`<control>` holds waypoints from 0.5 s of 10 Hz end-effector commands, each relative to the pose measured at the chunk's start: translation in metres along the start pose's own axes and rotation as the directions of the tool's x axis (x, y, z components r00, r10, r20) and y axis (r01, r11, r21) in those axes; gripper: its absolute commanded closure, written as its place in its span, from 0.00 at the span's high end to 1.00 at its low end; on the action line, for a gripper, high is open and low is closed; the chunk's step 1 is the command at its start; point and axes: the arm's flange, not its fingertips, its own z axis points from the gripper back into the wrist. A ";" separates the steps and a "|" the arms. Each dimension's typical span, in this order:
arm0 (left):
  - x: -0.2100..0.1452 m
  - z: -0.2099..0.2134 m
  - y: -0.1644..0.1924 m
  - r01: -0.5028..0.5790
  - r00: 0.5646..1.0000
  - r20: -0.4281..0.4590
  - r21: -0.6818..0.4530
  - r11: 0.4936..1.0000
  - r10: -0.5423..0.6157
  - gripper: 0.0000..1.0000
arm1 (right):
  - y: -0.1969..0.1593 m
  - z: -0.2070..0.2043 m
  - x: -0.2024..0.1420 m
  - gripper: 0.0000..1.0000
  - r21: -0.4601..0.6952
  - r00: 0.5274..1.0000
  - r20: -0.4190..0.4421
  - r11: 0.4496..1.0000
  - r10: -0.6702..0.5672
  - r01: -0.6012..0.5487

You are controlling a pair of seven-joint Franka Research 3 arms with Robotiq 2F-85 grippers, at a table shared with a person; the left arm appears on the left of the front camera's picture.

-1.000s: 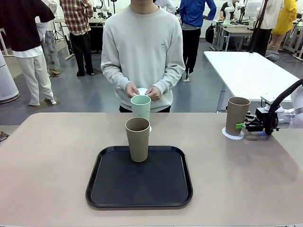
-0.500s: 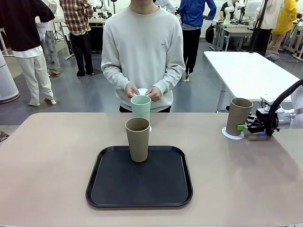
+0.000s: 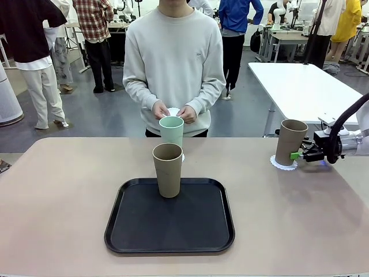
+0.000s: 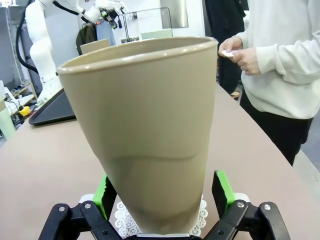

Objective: Place coasters on the table and set cups on them.
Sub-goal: Take one Reusable plastic cup from the Flat Tray and place it on a coaster set by the human.

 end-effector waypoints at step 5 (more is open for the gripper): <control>-0.001 0.002 -0.002 0.003 1.000 -0.002 -0.002 1.000 -0.003 1.00 | 0.011 0.011 0.008 1.00 -0.049 0.997 -0.034 0.997 -0.064 0.062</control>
